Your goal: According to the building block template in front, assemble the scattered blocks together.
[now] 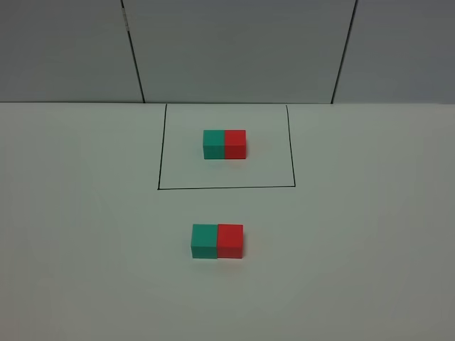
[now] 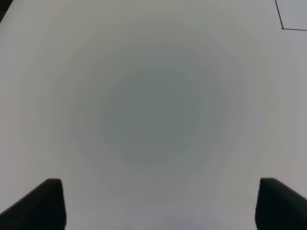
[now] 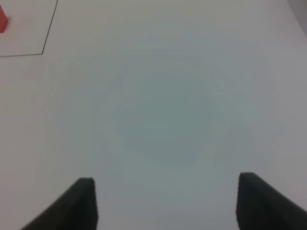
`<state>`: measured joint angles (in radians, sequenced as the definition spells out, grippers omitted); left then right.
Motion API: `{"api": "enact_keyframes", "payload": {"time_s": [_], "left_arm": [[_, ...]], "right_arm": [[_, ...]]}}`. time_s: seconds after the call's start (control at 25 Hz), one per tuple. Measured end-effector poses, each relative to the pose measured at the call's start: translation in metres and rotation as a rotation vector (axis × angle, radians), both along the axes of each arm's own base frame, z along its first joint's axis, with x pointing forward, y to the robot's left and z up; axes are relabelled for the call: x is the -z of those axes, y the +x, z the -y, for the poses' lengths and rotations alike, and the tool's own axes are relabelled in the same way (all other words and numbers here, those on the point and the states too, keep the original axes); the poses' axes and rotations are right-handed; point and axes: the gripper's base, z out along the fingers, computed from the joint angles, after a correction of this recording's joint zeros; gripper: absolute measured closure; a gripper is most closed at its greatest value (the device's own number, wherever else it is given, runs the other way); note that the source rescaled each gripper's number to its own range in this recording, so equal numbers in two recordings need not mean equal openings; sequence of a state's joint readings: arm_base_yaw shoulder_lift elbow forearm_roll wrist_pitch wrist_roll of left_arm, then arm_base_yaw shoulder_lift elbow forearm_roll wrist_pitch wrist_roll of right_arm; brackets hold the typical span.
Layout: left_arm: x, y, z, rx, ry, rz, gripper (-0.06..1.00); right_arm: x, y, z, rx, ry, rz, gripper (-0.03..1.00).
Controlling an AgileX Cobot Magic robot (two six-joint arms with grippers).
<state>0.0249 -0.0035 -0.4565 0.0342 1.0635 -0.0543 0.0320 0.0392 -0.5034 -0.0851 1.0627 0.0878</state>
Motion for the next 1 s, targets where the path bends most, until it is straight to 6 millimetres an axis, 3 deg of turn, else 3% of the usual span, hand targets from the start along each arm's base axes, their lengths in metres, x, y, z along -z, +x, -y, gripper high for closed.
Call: {"api": "enact_keyframes", "payload": {"time_s": [1.0], "left_arm": [[0.0000, 0.0000, 0.0000, 0.000, 0.000, 0.000, 0.03]], "right_arm": [[0.0003, -0.0002, 0.0026, 0.030, -0.005, 0.003, 0.22]]}}
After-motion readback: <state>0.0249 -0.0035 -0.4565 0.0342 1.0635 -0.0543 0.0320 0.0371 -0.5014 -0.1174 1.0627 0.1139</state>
